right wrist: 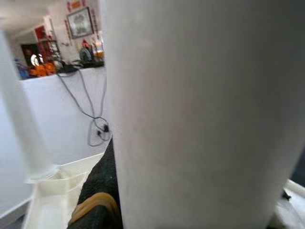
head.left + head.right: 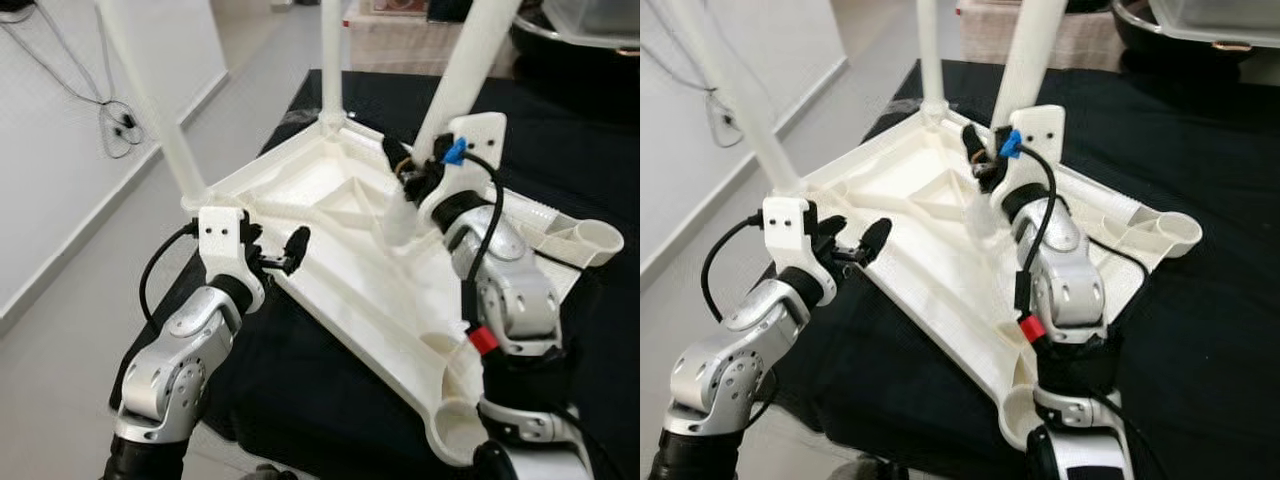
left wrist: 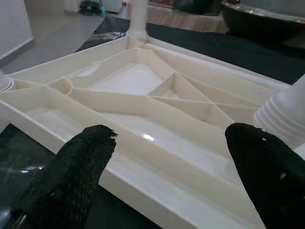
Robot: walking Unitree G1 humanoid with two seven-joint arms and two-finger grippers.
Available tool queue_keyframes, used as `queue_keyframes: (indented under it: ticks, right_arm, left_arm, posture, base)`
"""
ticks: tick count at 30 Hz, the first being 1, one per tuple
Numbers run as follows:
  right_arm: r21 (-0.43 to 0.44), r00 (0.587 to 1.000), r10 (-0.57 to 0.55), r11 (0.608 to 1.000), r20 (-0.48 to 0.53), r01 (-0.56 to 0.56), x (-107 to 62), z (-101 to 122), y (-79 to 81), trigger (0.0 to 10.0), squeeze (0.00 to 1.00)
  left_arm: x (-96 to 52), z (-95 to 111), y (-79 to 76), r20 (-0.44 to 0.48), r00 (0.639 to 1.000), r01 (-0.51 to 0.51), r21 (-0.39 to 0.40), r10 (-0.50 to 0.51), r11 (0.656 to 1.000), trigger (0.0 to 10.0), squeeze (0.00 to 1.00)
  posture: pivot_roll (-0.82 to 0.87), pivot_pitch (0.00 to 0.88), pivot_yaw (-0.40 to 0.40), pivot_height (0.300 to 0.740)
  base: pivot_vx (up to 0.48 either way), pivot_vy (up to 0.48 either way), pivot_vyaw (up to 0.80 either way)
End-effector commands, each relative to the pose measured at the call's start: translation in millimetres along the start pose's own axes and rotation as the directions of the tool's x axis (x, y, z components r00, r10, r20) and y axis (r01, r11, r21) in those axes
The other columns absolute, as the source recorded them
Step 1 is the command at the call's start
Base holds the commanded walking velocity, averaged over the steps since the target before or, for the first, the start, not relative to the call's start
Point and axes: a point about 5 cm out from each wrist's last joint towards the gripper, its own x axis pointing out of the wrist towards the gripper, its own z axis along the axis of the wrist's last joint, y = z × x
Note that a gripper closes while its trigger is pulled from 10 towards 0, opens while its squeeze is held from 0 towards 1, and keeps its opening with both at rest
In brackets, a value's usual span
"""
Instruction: Building children table
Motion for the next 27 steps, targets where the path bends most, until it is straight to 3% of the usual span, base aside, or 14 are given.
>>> queue_keyframes:
  ticks: [1, 6, 14, 20, 22, 27]
  right_arm:
    - [0.004, 1.0, 0.014, 1.0, 0.021, -0.015, -1.8, 3.1, 2.1, 10.0, 0.0]
    - [-0.012, 0.999, 0.021, 1.0, 0.023, -0.021, -1.1, 4.0, 2.2, 10.0, 0.0]
    - [-0.034, 1.0, 0.029, 0.999, 0.001, -0.029, -4.0, -1.5, 1.8, 10.0, 0.0]
    - [-0.049, 0.999, 0.049, 0.998, -0.02, -0.049, -6.7, -4.7, 0.1, 10.0, 0.0]
    - [-0.055, 0.997, 0.066, 0.996, -0.03, -0.067, -6.8, -6.1, 0.8, 10.0, 0.0]
    - [-0.063, 0.995, 0.086, 0.994, -0.042, -0.088, -10.5, -9.4, 3.7, 10.0, 0.0]
  left_arm:
    - [-1.5, 0.1, -0.2, 0.008, 1.0, -0.007, 0.016, 0.007, 1.0, 10.0, 0.0]
    - [-1.5, 0.3, 0.5, 0.027, 1.0, 0.002, 0.029, -0.003, 1.0, 10.0, 0.0]
    - [-13.0, -10.8, 7.1, 0.018, 0.999, 0.049, -0.019, -0.048, 0.999, 10.0, 0.0]
    - [-18.7, -22.6, 12.4, -0.002, 1.0, -0.01, -0.051, 0.01, 0.999, 10.0, 0.0]
    - [-20.4, -34.0, 16.1, -0.047, 0.999, -0.027, 0.008, 0.027, 1.0, 10.0, 0.0]
    - [-29.8, -52.9, 21.9, -0.118, 0.992, -0.027, 0.057, 0.034, 0.998, 10.0, 0.0]
  posture:
    - [-0.06, 0.114, 0.046, 0.74]
    - [-0.06, 0.115, 0.045, 0.74]
    - [-0.07, 0.115, 0.045, 0.74]
    - [-0.07, 0.118, 0.046, 0.74]
    - [-0.07, 0.117, 0.048, 0.74]
    - [-0.07, 0.113, 0.054, 0.74]
  base:
    - [-0.315, 0.0, 0.0]
    - [-0.162, 0.0, 0.0]
    - [0.0, -0.06, 0.0]
    - [0.0, -0.297, 0.0]
    - [0.0, 0.0, 0.0]
    - [0.0, 0.0, 0.0]
